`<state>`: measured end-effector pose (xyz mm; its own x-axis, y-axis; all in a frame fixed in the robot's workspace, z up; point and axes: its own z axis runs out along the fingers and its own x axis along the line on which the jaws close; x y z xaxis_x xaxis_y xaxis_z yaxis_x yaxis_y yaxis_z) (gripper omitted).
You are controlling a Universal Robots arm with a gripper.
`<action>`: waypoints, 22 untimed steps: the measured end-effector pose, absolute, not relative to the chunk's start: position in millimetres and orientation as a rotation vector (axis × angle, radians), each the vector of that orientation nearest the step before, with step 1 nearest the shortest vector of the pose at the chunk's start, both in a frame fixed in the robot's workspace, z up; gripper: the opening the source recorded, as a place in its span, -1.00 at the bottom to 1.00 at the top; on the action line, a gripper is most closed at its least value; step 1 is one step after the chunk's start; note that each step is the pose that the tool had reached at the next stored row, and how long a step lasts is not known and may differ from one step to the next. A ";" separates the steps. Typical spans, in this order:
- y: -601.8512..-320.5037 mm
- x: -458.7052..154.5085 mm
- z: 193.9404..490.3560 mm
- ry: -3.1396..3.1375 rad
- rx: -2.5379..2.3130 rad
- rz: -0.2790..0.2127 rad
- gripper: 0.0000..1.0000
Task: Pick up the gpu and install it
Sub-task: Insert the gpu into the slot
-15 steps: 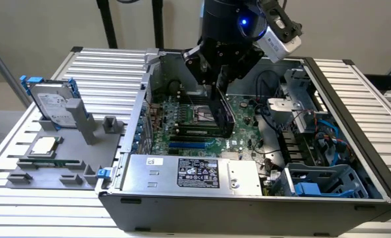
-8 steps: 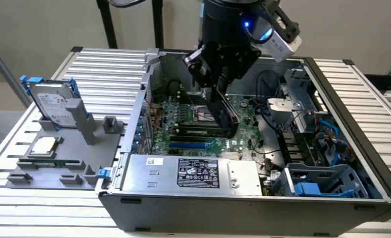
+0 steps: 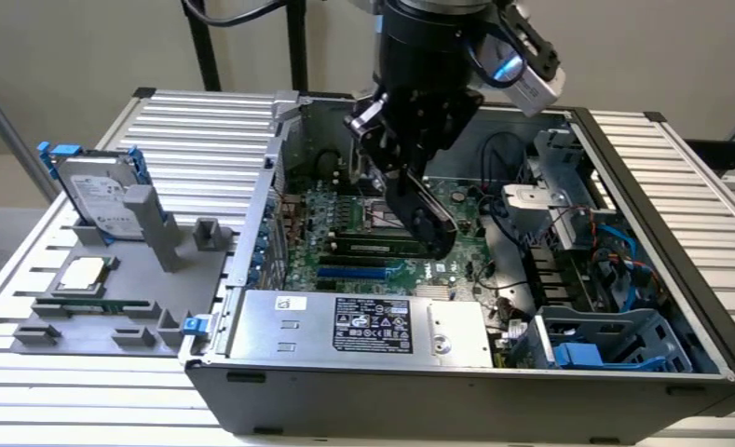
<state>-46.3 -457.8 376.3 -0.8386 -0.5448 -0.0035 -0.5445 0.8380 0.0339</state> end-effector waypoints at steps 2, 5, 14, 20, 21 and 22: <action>-457.8 -46.3 375.1 -2.988 0.945 -0.052 -1.00; -457.8 -46.3 373.3 -2.961 1.026 -0.052 -1.00; -457.8 -46.3 368.1 -2.864 1.265 -0.051 -1.00; -457.8 -46.3 364.5 -2.790 1.418 -0.049 -1.00; -457.8 -46.3 363.8 -2.777 1.444 -0.049 -1.00; -457.8 -46.3 363.2 -2.764 1.468 -0.048 -1.00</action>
